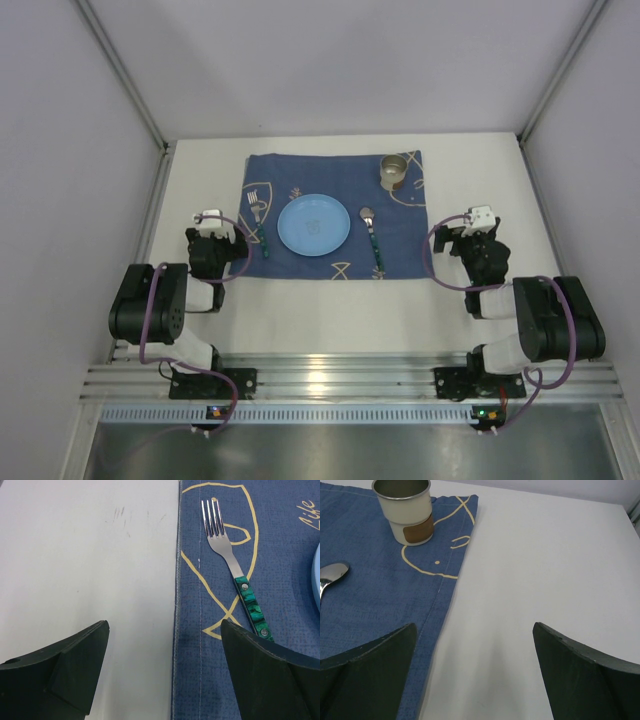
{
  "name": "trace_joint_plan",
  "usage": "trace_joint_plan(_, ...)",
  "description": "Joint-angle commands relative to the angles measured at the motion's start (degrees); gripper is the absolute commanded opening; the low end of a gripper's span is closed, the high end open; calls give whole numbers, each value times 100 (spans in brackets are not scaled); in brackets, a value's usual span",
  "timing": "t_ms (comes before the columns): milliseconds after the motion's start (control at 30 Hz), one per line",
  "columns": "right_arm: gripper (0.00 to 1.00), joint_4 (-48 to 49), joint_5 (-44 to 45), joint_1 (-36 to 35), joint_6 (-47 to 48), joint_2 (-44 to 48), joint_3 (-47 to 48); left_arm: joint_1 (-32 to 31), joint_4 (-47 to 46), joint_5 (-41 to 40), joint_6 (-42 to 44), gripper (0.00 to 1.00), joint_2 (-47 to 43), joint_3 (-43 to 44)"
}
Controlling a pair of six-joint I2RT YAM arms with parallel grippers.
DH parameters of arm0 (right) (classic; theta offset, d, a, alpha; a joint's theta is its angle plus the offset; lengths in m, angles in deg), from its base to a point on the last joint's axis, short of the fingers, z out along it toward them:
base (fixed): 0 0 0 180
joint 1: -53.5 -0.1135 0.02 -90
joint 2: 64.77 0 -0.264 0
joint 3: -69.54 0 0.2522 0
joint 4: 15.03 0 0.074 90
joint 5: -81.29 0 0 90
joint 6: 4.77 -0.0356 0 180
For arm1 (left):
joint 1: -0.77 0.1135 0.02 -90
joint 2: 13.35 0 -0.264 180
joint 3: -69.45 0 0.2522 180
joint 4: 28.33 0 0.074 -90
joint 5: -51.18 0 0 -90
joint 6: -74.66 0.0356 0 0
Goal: Set the dinner table for one person
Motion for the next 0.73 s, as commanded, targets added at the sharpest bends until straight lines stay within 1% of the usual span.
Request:
trace_joint_plan(0,100,263,-202,212,-56,-5,89,1,-316,-50,52,98,-67,122)
trace_joint_plan(700,100,210,-264,293,-144,-32,133,1,-316,-41,61,98,-67,122)
